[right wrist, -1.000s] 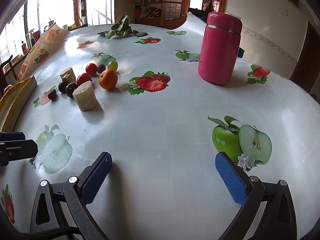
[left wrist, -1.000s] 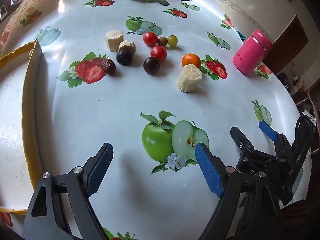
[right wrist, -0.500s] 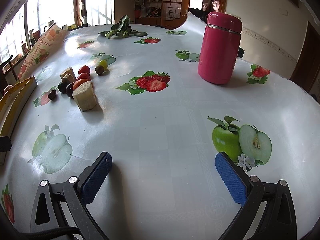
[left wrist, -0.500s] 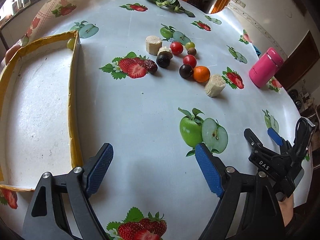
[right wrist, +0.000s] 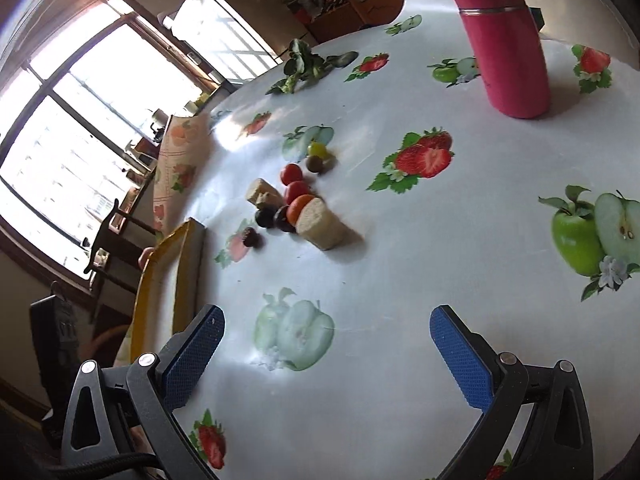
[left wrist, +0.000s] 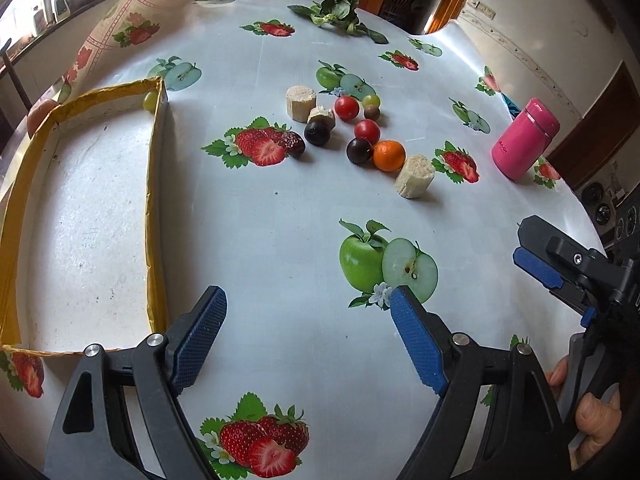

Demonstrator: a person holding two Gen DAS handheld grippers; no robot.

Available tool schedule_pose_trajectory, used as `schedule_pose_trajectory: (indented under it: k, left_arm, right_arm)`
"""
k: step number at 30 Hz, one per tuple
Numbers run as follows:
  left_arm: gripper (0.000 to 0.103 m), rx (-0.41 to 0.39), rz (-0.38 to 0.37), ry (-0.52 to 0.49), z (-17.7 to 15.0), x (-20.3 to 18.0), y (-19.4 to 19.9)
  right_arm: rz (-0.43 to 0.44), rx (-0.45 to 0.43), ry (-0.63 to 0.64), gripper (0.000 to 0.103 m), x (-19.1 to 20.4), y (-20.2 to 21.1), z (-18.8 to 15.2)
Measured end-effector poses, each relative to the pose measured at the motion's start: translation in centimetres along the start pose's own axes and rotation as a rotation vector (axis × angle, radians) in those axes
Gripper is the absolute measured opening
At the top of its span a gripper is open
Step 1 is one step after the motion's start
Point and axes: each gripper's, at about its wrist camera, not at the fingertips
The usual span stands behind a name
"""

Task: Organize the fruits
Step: 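Move both tools toward the cluster of fruits and bread pieces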

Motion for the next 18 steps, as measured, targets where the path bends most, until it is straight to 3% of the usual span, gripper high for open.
schedule_pose_trajectory:
  k: [4, 9, 12, 18]
  left_arm:
    - [0.084, -0.046, 0.038, -0.018, 1.1, -0.2, 2.0]
    - [0.084, -0.117, 0.066, -0.004, 3.1, 0.3, 4.7]
    - [0.084, -0.136, 0.082, 0.011, 3.3, 0.8, 5.3]
    - [0.084, -0.139, 0.099, 0.022, 2.8, 1.5, 5.6]
  right_arm:
    - [-0.126, 0.032, 0.161, 0.103, 4.3, 0.4, 0.6]
    - [-0.281, -0.095, 0.42, 0.103, 10.0, 3.5, 1.3]
    - [-0.298, -0.123, 0.45, 0.103, 11.3, 4.5, 1.9]
    - [-0.297, -0.07, 0.444, 0.103, 10.2, 3.7, 1.4]
Point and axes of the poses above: each gripper's, at about its wrist camera, not at the fingertips, and y roughly against the way its jaws point, x to its left, z to its top, and after that the axes turned 13 degrees about -y, right-handed
